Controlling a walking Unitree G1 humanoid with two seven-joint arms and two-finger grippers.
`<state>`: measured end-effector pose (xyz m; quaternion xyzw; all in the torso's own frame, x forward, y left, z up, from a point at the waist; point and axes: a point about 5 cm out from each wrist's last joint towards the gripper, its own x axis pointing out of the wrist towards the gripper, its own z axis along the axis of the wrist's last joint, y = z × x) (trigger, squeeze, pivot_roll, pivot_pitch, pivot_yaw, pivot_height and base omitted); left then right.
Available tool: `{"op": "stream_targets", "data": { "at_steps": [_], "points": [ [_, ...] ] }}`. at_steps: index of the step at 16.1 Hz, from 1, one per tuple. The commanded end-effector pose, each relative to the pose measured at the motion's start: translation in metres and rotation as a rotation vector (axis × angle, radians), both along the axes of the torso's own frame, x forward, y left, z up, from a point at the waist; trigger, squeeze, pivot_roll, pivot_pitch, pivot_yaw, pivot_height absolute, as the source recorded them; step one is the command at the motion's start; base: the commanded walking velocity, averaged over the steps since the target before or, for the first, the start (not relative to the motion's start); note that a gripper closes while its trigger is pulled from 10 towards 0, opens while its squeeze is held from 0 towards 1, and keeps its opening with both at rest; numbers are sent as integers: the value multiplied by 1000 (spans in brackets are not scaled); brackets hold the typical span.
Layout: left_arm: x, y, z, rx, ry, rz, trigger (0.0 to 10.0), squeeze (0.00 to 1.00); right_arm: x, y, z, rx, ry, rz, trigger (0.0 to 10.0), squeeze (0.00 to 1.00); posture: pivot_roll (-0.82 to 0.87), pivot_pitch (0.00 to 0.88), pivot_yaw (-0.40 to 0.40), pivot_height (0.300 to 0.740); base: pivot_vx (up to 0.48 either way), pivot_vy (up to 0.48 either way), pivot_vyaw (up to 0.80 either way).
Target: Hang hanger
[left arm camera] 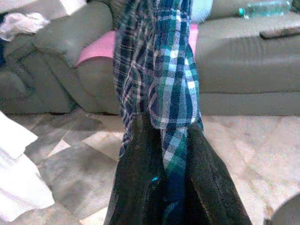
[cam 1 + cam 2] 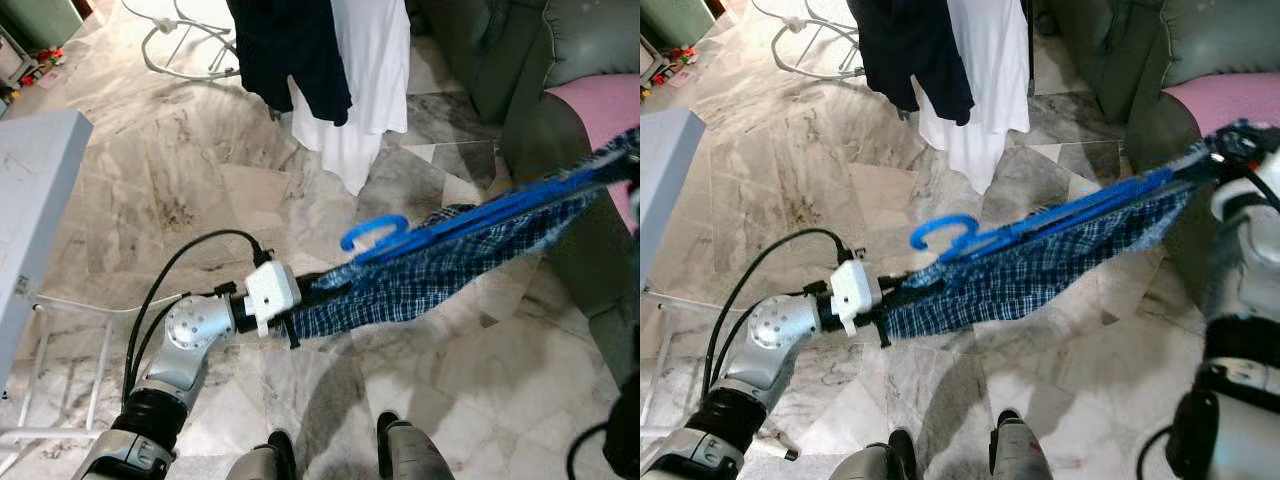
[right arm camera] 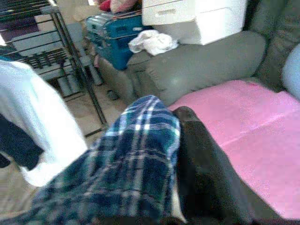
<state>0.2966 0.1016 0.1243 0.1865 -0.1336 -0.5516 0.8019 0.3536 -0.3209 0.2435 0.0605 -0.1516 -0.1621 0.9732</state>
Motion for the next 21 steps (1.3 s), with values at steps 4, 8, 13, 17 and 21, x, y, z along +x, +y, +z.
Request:
{"op": "stream_targets", "data": {
  "at_steps": [4,8,13,17,21],
  "points": [
    [-7,5,-24,73,62,7,0,0,5,26,11,-23,-30,88,0,0,-286,280,110,740,0,0,0],
    [1,7,-32,94,88,88,0,0,1,34,11,-77,-24,124,0,0,-298,279,116,740,0,0,0],
    [16,18,-26,27,79,226,0,0,-4,27,5,-59,1,98,0,0,-298,277,124,740,0,0,0],
    [22,23,-28,32,95,267,0,0,-4,28,1,-52,12,99,0,0,-297,277,129,740,0,0,0],
    [16,18,-41,154,78,216,0,0,0,40,3,-32,1,140,0,0,-302,280,131,740,0,0,0]
  ]
}}
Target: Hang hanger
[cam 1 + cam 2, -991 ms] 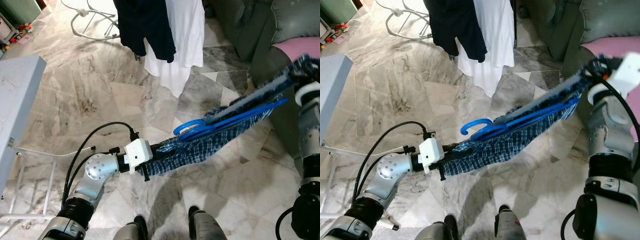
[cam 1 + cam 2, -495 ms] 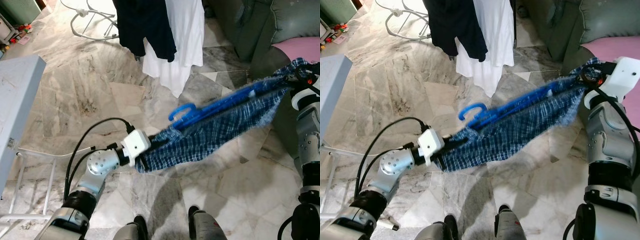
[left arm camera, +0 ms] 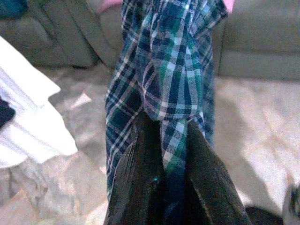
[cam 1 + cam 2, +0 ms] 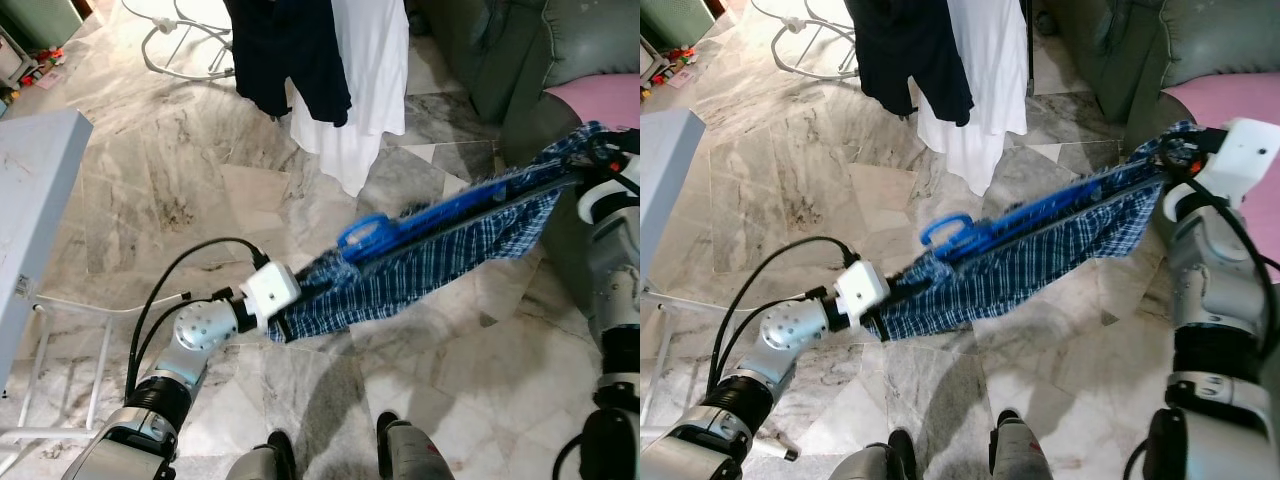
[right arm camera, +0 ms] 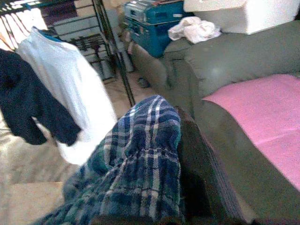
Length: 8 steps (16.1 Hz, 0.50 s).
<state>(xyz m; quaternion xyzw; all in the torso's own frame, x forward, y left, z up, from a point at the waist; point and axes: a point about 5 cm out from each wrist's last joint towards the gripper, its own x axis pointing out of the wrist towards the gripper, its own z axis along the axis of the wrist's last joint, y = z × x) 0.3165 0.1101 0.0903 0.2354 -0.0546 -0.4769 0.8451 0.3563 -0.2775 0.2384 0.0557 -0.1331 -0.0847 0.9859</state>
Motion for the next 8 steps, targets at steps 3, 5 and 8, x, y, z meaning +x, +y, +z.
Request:
{"op": "stream_targets", "data": {
  "at_steps": [3,5,8],
  "points": [
    [-3,-5,-26,124,50,94,0,0,-1,45,-5,34,1,174,0,0,-308,278,124,740,0,0,0],
    [-1,-14,-28,132,42,129,0,0,-6,74,-15,48,37,288,0,0,-314,276,119,740,0,0,0],
    [5,-25,-25,83,52,201,0,0,-18,111,-25,20,88,443,0,0,-322,274,119,740,0,0,0]
  ]
}}
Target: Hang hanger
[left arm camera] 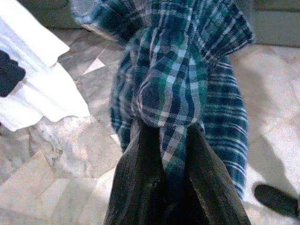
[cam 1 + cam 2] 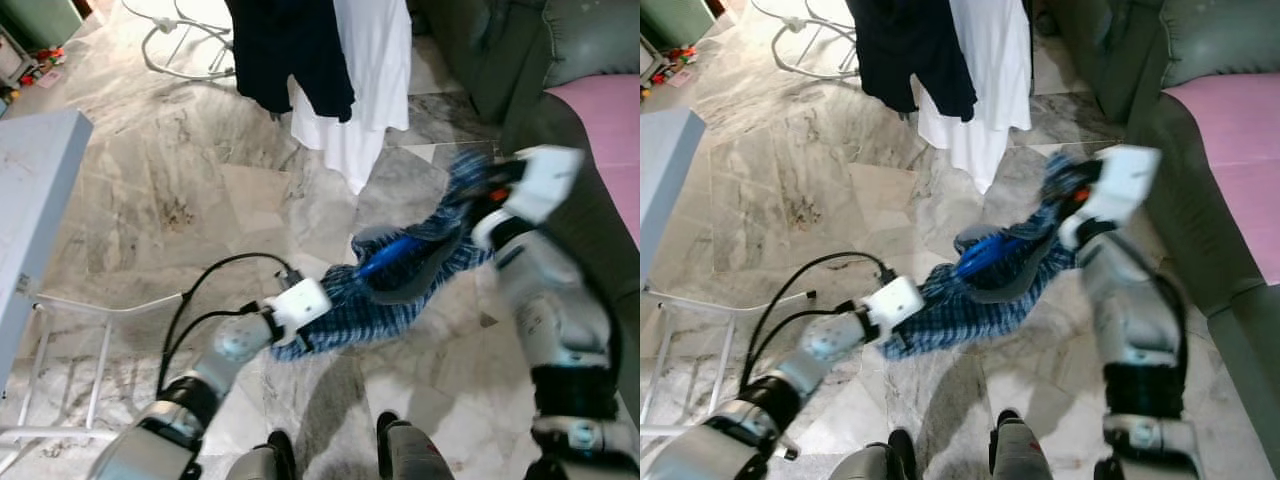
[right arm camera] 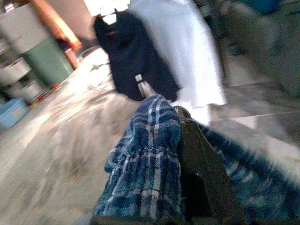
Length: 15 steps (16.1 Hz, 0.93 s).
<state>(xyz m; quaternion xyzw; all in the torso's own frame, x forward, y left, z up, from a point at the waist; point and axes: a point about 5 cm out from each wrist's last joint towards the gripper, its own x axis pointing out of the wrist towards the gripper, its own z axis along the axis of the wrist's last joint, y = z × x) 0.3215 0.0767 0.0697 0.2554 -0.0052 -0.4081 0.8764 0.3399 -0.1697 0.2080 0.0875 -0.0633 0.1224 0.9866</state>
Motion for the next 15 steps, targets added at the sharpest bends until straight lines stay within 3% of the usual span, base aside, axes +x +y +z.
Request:
{"op": "stream_targets", "data": {
  "at_steps": [1,3,4,5,7,8,10,12,15],
  "points": [
    [1,4,-3,-4,25,33,196,0,-5,13,2,-9,-5,71,0,0,-323,273,120,740,0,0,0],
    [-2,-6,-2,-22,18,-5,0,0,-10,24,-2,-65,18,171,0,0,-326,268,122,740,0,0,0],
    [-6,-14,-1,-44,14,-53,0,0,-14,27,-4,-139,22,205,3608,0,-327,267,124,740,0,0,0],
    [-7,-16,-1,-45,10,-66,0,0,-15,28,-5,-158,22,222,10000,1000,-327,265,126,740,0,0,0],
    [-8,-17,-3,-43,18,-75,0,0,-18,29,-5,-263,27,263,10000,1000,-325,267,128,740,0,0,0],
    [-9,-16,-3,-43,21,-74,0,0,-19,25,-10,-361,36,260,10000,1000,-323,267,130,740,0,0,0],
    [-7,-13,-3,-39,20,-56,0,0,-18,10,-17,-466,63,230,10000,1000,-319,266,129,740,0,0,0],
    [-1,-6,-2,-24,20,-9,0,0,-19,-3,-18,-535,76,209,10000,1000,-317,267,130,740,0,0,0],
    [2,-4,0,-29,18,13,0,0,-17,-19,-15,-553,65,139,10000,1000,-322,267,132,740,0,0,0]
  ]
}}
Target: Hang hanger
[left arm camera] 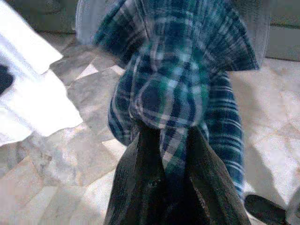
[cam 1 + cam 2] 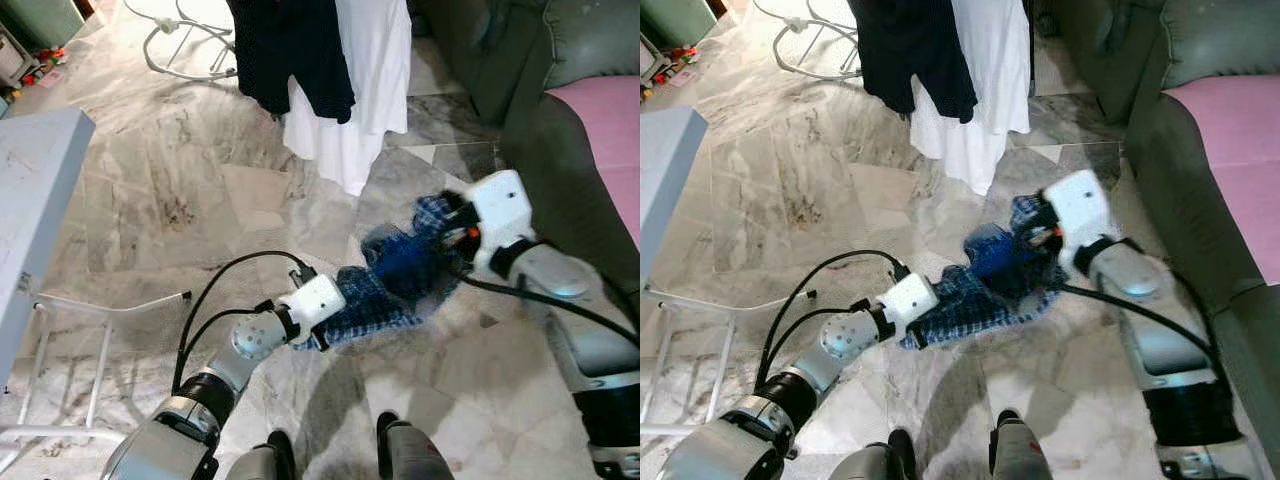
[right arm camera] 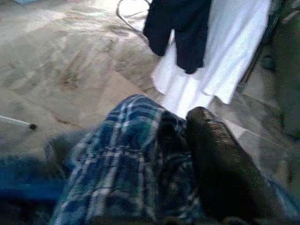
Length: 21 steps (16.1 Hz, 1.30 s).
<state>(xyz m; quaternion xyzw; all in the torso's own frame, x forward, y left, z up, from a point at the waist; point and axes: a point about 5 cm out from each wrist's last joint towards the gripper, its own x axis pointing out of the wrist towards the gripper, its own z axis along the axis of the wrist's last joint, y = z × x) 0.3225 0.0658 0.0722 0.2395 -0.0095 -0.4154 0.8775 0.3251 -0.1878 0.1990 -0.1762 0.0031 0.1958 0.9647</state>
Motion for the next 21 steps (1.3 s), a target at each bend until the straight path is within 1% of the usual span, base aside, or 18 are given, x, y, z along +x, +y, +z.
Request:
{"op": "stream_targets", "data": {
  "at_steps": [1,3,5,6,7,8,10,11,12,14,16,19,20,21],
  "points": [
    [1,7,-2,2,10,28,0,0,-1,-4,-3,1,-2,-17,10000,1000,-323,268,133,740,0,0,0],
    [1,7,-2,-2,12,29,0,0,0,-9,-2,-2,-19,-39,10000,1000,-325,267,132,740,0,0,0],
    [1,5,-2,-6,14,32,0,0,-1,-10,-2,39,-21,-26,10000,1000,-327,269,131,740,0,0,0],
    [1,4,-2,-10,14,32,0,0,-3,-6,-4,46,-17,11,10000,1000,-327,270,131,740,0,0,0],
    [2,3,-1,-25,20,38,0,0,-5,2,-5,78,-12,61,10000,1000,-326,272,130,740,0,0,0],
    [2,3,-1,-31,23,41,0,0,-7,6,-7,81,0,84,10000,1000,-326,274,129,740,0,0,0],
    [4,2,0,-46,30,61,0,0,-15,19,-14,71,32,180,10000,1000,-325,276,128,740,0,0,0],
    [5,2,1,-54,39,83,0,0,-22,30,-19,65,69,254,10000,1000,-327,276,128,740,0,0,0],
    [7,4,1,-59,47,107,0,0,-29,36,-24,50,95,305,10000,1000,-327,278,128,740,0,0,0],
    [11,6,2,-72,65,146,0,0,-34,41,-32,8,117,335,10000,1000,-331,282,128,740,0,0,0],
    [18,11,7,-120,97,214,0,0,-34,38,-40,-44,117,308,10000,1000,-333,286,130,740,0,0,0],
    [23,13,12,-129,96,249,0,0,-31,30,-44,-104,84,237,10000,1000,-334,288,132,740,0,0,0],
    [25,14,13,-125,93,265,0,0,-27,23,-44,-134,43,179,10000,1000,-333,290,133,740,0,0,0],
    [26,15,13,-123,92,272,0,0,-23,18,-43,-136,22,128,10000,1000,-333,290,133,740,0,0,0]
  ]
}}
